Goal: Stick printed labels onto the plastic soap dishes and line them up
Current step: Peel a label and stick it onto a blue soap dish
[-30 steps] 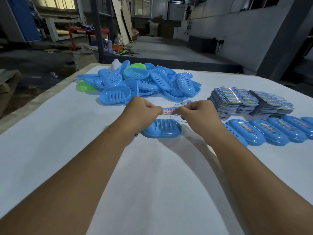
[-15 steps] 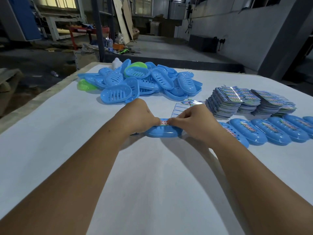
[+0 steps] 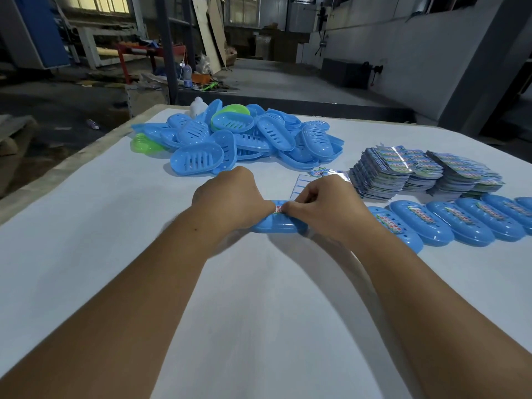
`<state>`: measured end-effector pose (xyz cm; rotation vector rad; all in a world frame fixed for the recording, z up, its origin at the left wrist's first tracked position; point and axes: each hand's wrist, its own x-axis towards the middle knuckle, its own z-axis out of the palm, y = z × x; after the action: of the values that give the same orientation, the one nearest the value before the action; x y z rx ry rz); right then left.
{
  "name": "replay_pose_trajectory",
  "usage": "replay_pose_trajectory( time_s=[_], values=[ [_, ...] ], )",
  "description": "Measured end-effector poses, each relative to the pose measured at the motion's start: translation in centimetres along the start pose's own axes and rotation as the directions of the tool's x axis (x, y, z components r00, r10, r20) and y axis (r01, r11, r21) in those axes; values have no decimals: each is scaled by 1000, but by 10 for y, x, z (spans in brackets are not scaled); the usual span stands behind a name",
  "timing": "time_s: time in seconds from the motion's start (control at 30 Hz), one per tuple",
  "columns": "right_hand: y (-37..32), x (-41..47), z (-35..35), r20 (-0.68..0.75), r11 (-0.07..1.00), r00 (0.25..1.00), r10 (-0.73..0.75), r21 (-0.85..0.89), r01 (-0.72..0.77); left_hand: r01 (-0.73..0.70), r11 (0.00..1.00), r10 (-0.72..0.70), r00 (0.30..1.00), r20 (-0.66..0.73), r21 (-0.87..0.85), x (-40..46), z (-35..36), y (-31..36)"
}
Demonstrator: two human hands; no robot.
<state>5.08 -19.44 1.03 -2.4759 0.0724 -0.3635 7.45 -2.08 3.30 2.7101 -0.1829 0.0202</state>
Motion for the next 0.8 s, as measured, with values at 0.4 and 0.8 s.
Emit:
replay_pose_trajectory(
  time_s=[0.4, 0.8],
  values=[
    [-9, 3, 2, -20, 978, 998, 60, -200, -62, -19, 972, 61, 983, -171, 236, -2, 13, 9],
    [-4, 1, 2, 65, 987, 989, -132, 102, 125, 51, 986, -67, 993, -94, -159, 9, 7, -9]
  ],
)
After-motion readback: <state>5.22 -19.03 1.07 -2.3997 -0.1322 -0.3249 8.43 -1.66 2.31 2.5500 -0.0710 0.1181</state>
